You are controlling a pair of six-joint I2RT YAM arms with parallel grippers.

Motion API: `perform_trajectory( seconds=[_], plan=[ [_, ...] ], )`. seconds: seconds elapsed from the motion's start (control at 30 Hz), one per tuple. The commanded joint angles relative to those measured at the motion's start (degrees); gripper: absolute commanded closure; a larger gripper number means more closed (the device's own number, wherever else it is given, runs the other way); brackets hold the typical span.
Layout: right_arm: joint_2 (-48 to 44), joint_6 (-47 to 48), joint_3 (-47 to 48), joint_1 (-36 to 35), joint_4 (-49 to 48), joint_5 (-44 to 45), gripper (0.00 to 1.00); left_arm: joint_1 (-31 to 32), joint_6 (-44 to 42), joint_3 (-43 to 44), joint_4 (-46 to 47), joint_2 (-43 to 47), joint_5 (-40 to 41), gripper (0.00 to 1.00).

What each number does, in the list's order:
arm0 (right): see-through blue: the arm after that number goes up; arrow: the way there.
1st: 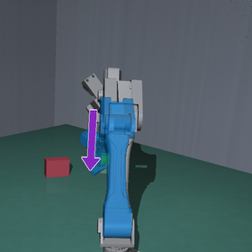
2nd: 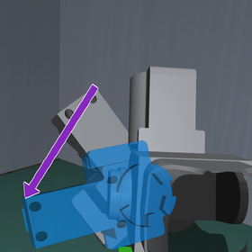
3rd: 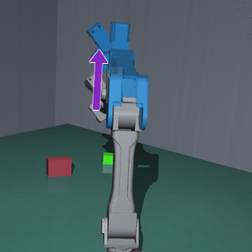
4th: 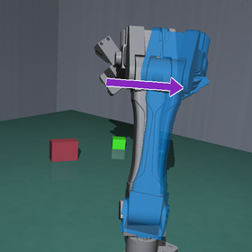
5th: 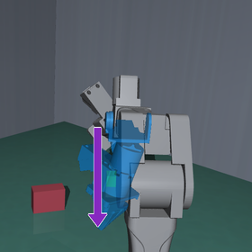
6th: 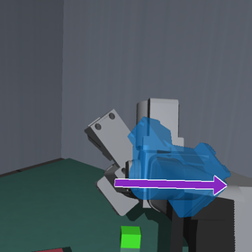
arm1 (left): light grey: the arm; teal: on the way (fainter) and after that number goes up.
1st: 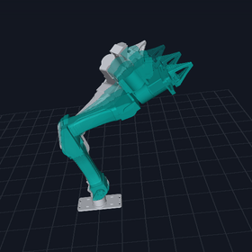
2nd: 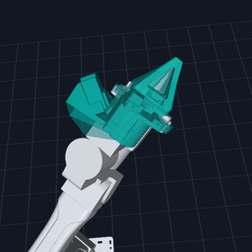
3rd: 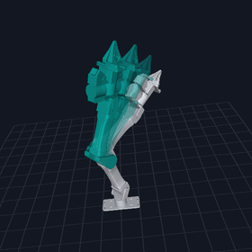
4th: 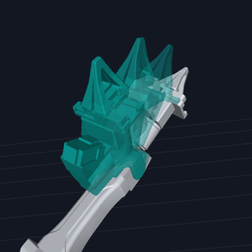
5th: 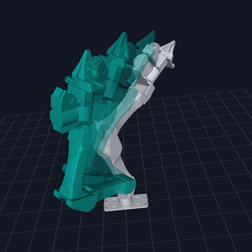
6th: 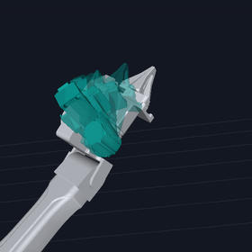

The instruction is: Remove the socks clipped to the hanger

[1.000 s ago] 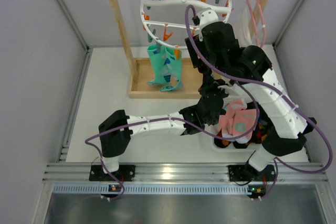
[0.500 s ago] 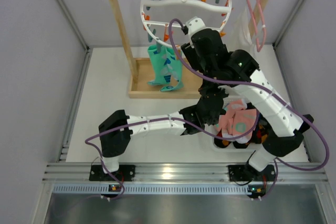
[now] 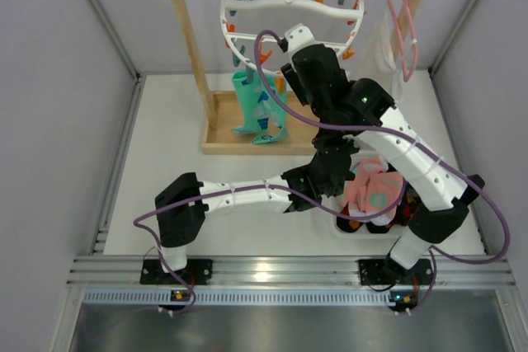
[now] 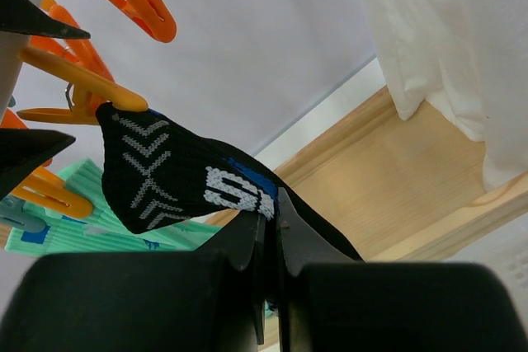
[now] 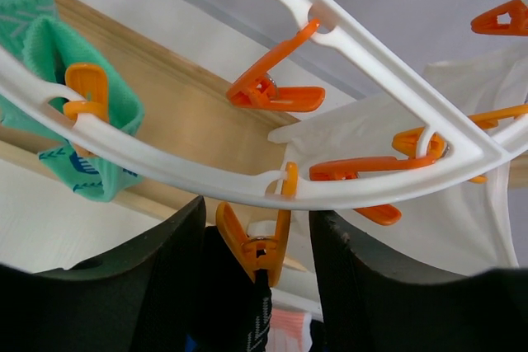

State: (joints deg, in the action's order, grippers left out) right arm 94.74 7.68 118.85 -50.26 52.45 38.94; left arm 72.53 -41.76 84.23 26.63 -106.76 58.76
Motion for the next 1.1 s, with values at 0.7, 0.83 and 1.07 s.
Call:
perform_trajectory(
  seconds=[0.7, 0.83, 1.07],
  plan=[
    [-2.01, -0.47, -3.53, -1.42, -7.45, -1.93, 0.50, 0.68, 7.28, -5.72, 1.05, 6.55, -1.46, 1.00],
    [-3.68, -2.05, -2.83, -1.42, -6.57, -6.85, 0.44, 0.77, 12.92, -10.65, 0.79, 11.56, -1.81, 1.00],
    [-8.60, -4.87, -3.53, -1.33, -5.07, -13.53, 0.11, 2.70, 24.06, -17.68, -3.93, 18.25, -2.25, 1.00]
  ],
)
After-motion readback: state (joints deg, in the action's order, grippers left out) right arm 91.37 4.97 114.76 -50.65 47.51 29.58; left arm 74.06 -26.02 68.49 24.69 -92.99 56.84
